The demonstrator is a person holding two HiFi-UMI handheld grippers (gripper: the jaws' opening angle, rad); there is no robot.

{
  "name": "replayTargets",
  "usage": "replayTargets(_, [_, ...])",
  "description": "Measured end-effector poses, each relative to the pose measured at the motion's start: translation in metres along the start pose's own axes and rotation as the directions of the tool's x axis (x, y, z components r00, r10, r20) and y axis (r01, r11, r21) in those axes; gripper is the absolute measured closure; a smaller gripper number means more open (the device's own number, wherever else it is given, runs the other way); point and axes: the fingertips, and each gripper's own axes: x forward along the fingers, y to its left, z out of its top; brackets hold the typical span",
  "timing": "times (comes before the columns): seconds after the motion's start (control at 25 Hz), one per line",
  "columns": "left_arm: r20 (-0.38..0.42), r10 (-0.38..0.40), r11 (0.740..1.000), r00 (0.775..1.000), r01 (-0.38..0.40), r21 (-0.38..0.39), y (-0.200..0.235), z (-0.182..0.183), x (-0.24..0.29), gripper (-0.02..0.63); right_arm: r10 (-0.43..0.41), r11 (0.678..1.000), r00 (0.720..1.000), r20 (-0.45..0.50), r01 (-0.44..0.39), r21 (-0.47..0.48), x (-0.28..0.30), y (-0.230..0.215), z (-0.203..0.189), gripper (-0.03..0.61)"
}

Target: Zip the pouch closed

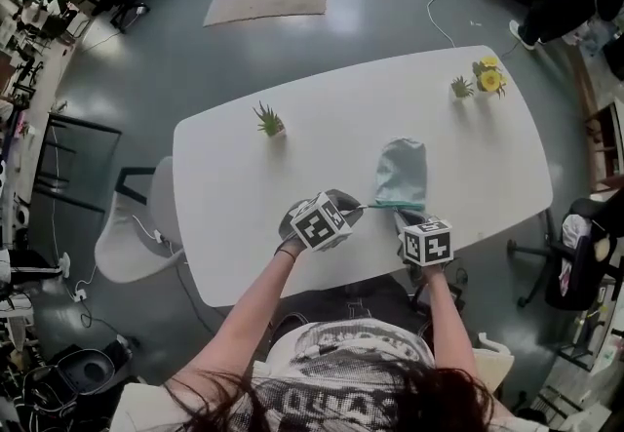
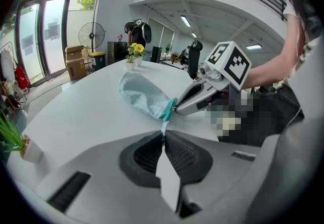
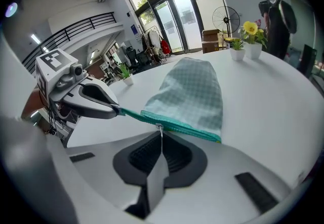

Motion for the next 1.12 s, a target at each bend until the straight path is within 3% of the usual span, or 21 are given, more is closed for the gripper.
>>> replayTargets(0.64, [-0.035,0.055,0.998,0.998,-0.056,-0.017,0.028,-0.017,-0.011,0.592,-0.095,0.994,0.995,-0.015,0.096,0.053,-0.008,-0.054,-0.002,0.566])
replayTargets(0.8, [-0.049,0.07,0.997,0.996,-0.071,-0.023,0.03,-0.022,-0.007,0.592,-0.104,0.994,0.994,-0.013,0.105,0.03,-0.006,-0.054,0.0,0.566])
replayTargets(1.12, [-0.137,0.129,0.991,0.982,-0.124,0.042,0.021,-0.047,0.007,0.589,-0.121,0.992,0.993,-0.019,0.12,-0.049,0.0,-0.046,0.0,0.571])
